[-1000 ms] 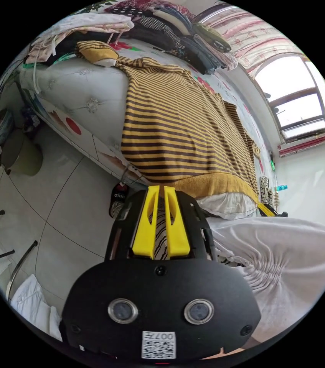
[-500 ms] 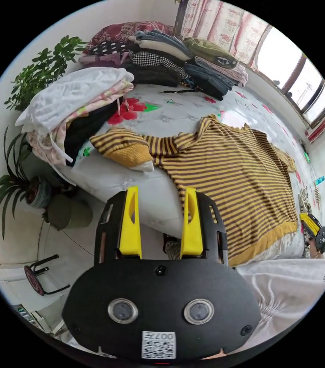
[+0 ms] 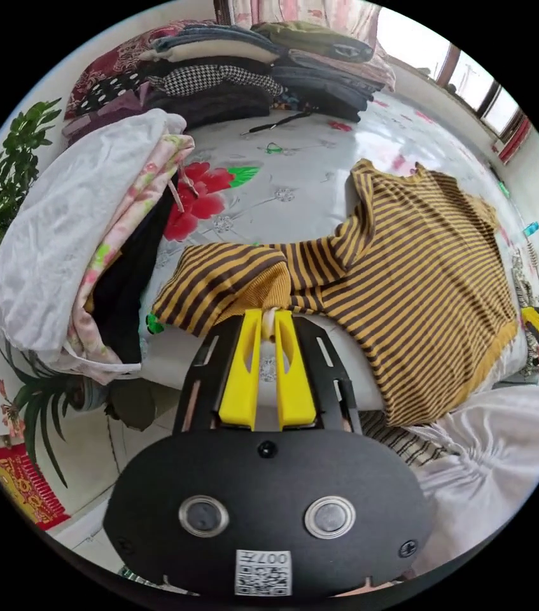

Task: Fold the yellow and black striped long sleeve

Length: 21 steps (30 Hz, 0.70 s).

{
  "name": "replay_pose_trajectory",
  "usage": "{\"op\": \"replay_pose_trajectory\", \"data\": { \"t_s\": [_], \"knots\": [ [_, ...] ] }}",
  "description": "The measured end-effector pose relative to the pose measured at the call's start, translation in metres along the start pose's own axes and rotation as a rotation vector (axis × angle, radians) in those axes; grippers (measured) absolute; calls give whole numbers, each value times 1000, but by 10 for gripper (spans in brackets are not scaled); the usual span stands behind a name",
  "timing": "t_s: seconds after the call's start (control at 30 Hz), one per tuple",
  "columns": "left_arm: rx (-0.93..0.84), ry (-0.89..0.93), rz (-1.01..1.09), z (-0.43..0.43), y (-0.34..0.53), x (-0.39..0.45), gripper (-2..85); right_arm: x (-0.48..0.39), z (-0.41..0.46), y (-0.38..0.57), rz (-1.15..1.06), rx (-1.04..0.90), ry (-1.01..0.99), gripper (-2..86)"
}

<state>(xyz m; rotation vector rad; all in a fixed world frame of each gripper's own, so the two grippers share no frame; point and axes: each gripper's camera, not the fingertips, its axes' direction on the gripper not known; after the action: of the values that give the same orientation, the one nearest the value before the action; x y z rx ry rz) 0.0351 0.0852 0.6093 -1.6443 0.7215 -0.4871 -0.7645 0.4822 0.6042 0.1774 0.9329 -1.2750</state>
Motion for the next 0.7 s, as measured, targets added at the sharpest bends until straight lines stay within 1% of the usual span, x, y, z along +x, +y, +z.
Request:
{"op": "replay_pose_trajectory", "data": {
  "t_s": [0.03,0.07,0.13,0.17,0.23,0.27,0.3,0.33,0.37,0.4,0.43,0.5,0.57,0.67,0.7],
  "knots": [
    [57,76,-33,-38,7,-25,35,3,2,1,11,0,-1,-3],
    [104,96,-48,-61,12,-38,34,8,7,4,29,-1,-3,-3],
    [337,106,-144,-166,42,-94,31,14,15,8,44,0,-8,-3],
    [403,108,-191,-191,53,-110,30,17,22,10,45,2,-14,-3],
    [616,156,-351,-255,100,-169,26,22,35,11,41,3,-26,-3],
    [637,157,-391,-260,110,-181,26,24,45,11,39,0,-40,-3],
    [624,152,-492,-259,125,-204,25,27,54,11,44,-1,-59,-3],
    [583,183,-580,-247,135,-223,24,28,58,10,49,1,-72,-3],
    [567,213,-623,-240,140,-231,23,31,65,11,59,8,-105,-3],
    [579,281,-688,-230,152,-240,22,33,70,11,60,14,-140,-3],
    [630,334,-719,-225,165,-243,21,34,73,12,57,16,-153,-3],
    [650,337,-716,-224,172,-237,19,36,82,19,39,26,-172,-3],
    [621,312,-696,-222,170,-229,19,37,89,25,25,24,-178,-3],
    [626,355,-670,-224,165,-212,20,42,106,40,29,9,-187,-3],
    [646,380,-629,-230,158,-196,21,44,113,47,40,6,-189,-3]
  ]
}}
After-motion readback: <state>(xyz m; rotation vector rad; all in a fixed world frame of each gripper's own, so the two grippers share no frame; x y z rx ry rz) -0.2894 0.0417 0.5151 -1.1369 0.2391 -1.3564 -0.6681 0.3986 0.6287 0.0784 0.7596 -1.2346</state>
